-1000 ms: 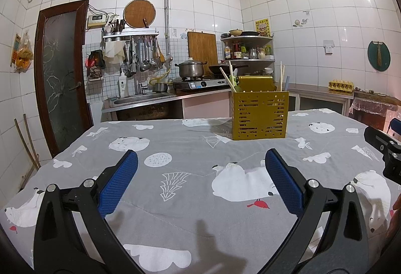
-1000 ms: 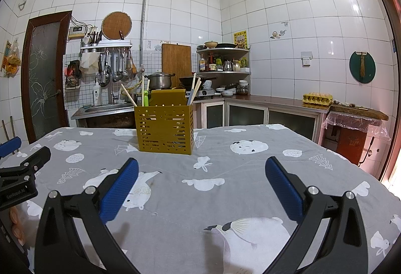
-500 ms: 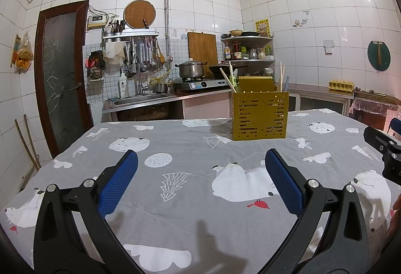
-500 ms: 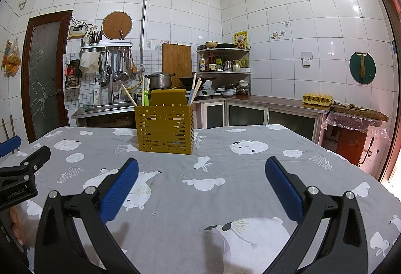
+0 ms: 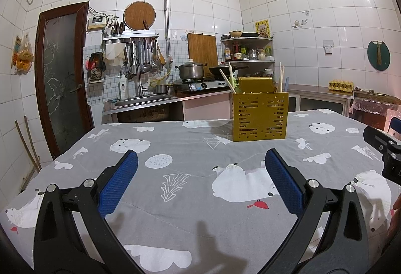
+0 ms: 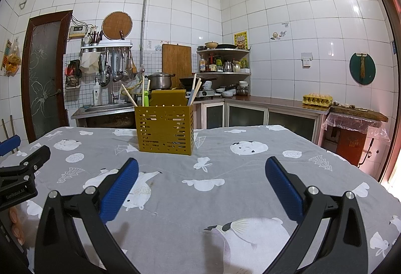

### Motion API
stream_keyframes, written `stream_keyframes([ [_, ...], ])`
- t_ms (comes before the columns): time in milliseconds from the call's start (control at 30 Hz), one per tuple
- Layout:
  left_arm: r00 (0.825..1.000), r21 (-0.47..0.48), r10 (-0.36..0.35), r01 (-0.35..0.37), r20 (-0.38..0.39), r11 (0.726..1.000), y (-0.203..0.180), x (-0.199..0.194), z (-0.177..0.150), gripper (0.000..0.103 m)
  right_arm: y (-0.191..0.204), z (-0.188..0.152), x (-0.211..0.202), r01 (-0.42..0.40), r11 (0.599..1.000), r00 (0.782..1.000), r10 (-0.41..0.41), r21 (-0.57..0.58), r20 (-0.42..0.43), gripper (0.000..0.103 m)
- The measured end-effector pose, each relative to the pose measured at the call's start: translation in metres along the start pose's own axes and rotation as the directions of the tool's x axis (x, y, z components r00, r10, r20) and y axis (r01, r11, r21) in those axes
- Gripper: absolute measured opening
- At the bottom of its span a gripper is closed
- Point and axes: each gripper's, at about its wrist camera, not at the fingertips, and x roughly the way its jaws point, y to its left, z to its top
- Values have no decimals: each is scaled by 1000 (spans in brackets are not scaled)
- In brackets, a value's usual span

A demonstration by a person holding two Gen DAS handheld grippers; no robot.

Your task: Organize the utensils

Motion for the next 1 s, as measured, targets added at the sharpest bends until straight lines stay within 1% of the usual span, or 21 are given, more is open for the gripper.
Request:
stream_keyframes([
  [1000,1000,4,5,-6,10,1000,4,0,4,98,1,-1,0,0,1000,1000,0,-1,1,99],
])
